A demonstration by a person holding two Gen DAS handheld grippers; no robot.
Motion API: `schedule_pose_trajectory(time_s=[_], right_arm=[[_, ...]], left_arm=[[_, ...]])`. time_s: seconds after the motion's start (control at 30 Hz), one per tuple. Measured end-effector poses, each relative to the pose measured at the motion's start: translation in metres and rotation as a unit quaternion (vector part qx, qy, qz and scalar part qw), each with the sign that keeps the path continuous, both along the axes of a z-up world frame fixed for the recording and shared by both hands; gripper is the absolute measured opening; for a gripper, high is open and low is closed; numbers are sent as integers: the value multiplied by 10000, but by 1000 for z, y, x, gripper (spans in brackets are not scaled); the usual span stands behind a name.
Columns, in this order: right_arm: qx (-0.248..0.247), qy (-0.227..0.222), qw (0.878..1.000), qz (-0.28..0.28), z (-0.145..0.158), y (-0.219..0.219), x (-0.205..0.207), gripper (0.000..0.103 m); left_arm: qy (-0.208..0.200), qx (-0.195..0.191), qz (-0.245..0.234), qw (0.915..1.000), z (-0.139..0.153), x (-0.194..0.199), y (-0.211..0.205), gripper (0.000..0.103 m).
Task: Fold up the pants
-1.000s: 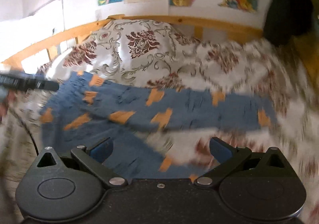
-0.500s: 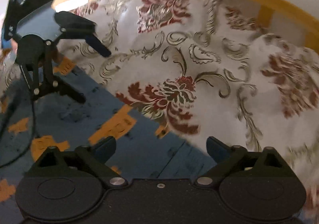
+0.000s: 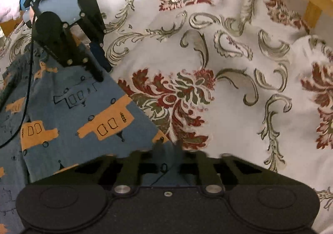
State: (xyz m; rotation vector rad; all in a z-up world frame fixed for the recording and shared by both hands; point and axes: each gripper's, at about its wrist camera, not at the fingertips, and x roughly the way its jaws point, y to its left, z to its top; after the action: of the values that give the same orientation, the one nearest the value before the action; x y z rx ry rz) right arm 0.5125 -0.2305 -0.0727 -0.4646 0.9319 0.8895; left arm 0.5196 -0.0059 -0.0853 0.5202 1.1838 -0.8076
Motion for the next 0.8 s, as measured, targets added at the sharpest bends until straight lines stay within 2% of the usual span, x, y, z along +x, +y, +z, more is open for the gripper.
schedule_pose_trajectory(time_s=[0.07,0.13,0.37,0.5,0.57,0.7,0.8], right_arm=[[-98,-156,9998,-13,1,2,-6,2],[-152,-280,9995,-31,2,3,-14,1],[-336,-864,9953,-281,5,9,-31,1],[-531,-1148,9912,-399,2,15,-32,1],[-626,-1426,9866,-480,5,20,-32,0],[-843,-1961,9741,-745,4,29,-22,0],[-1138,-2010,9662,-1141,-10,37,1,0]], left_arm=[[-239,105,-3,9997,3,-12,-3,2],[-434,182,-58,9989,6,-23,-10,1],[-921,125,318,9952,17,-36,-12,0],[-1211,234,576,9907,21,-35,-12,0],[-1489,276,621,9865,24,-36,-16,0],[-2121,542,786,9726,22,-31,-25,0],[-1974,725,933,9732,4,-15,-28,1]])
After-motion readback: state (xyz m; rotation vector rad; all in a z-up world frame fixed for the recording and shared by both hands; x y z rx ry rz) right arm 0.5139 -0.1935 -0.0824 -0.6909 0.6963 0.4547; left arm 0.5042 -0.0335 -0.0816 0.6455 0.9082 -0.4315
